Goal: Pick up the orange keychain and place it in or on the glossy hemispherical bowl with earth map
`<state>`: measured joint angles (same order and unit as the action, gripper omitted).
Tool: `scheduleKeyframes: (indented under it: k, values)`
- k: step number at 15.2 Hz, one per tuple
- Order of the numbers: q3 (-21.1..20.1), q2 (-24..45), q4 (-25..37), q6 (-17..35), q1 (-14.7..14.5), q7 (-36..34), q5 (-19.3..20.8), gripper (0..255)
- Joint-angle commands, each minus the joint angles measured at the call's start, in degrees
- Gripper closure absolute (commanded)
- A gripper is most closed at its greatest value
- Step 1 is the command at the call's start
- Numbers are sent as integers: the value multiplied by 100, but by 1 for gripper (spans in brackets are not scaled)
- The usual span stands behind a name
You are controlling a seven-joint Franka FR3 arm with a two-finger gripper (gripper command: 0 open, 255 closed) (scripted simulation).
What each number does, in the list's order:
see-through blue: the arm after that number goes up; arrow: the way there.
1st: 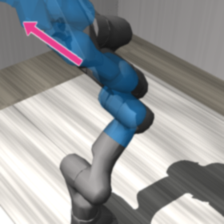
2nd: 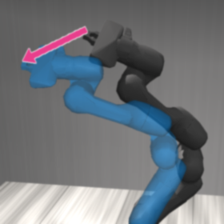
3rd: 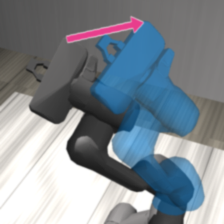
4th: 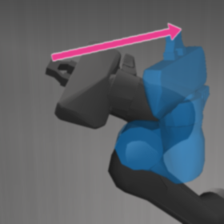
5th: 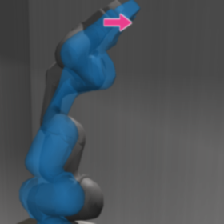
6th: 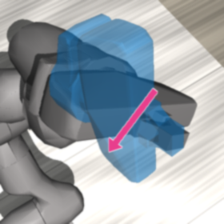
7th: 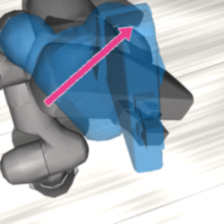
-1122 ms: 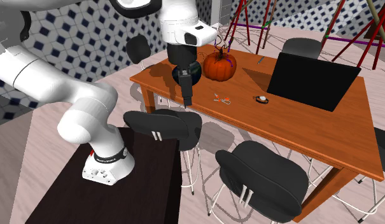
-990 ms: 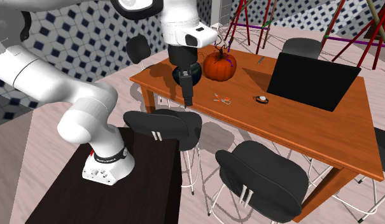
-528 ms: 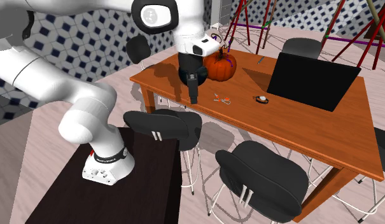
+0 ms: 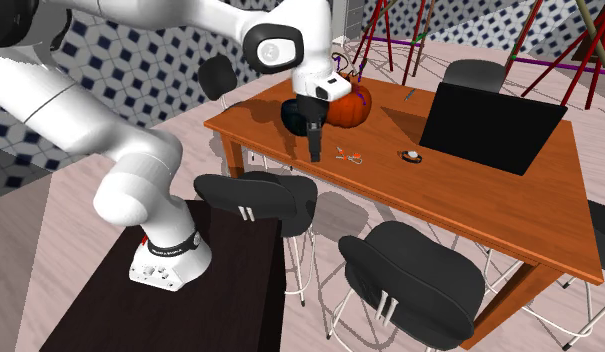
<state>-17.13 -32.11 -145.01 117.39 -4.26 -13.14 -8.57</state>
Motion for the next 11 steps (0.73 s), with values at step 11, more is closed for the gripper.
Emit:
scheduleKeyframes:
  k: [11]
  values:
    - [-1432, 2437, 980, 1488, 107, -2271, 539, 0]
